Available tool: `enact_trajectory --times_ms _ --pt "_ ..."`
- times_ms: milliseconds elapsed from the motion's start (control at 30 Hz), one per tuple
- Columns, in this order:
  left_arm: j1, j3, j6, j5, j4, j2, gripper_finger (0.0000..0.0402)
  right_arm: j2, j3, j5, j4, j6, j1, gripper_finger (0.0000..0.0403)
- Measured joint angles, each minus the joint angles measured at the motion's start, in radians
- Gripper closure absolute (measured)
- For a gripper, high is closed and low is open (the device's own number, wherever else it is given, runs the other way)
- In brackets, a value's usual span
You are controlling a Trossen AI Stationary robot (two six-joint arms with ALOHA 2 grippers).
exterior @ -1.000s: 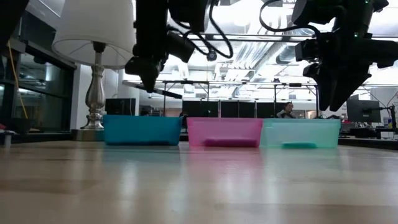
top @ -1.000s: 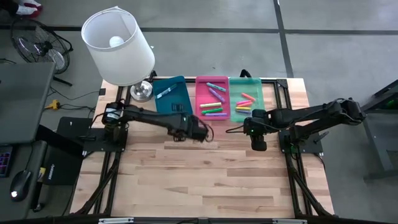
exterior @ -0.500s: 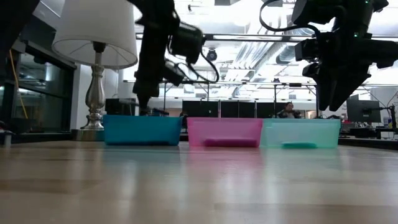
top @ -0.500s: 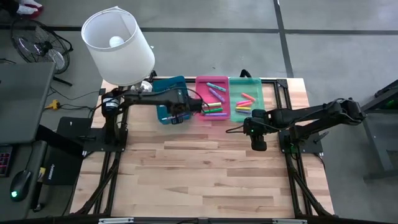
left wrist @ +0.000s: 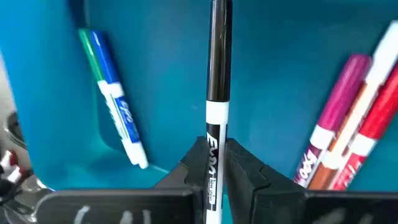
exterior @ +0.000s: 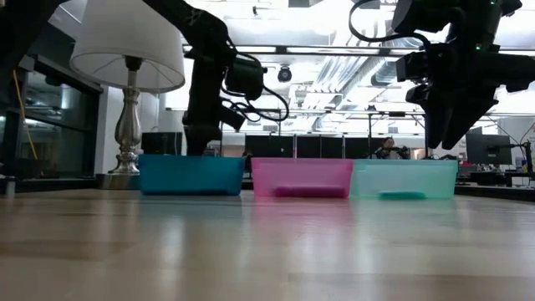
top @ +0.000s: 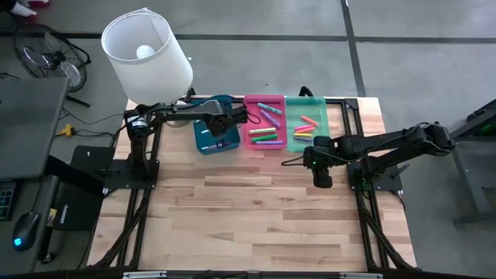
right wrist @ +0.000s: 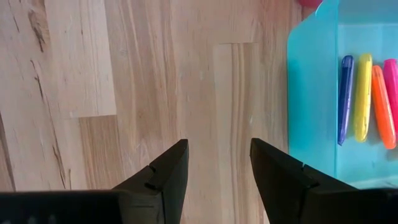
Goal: Pick & Place Markers
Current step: Put the black dry erase marker into the dark blue bin, then return to Home Position
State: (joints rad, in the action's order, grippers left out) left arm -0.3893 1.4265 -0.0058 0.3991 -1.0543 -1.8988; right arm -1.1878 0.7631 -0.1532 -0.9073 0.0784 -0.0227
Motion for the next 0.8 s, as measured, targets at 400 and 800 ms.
enact_trajectory --times_ms 400,800 --pt "0.003 0.0 0.013 -0.026 0.005 0.0 0.0342 0.0 0.0 0.003 0.0 0.001 0.0 0.0242" --pt "0.005 0.0 0.052 -0.096 0.032 0.0 0.0339 0.013 -0.005 -0.001 0.001 0.007 0.0 0.0242"
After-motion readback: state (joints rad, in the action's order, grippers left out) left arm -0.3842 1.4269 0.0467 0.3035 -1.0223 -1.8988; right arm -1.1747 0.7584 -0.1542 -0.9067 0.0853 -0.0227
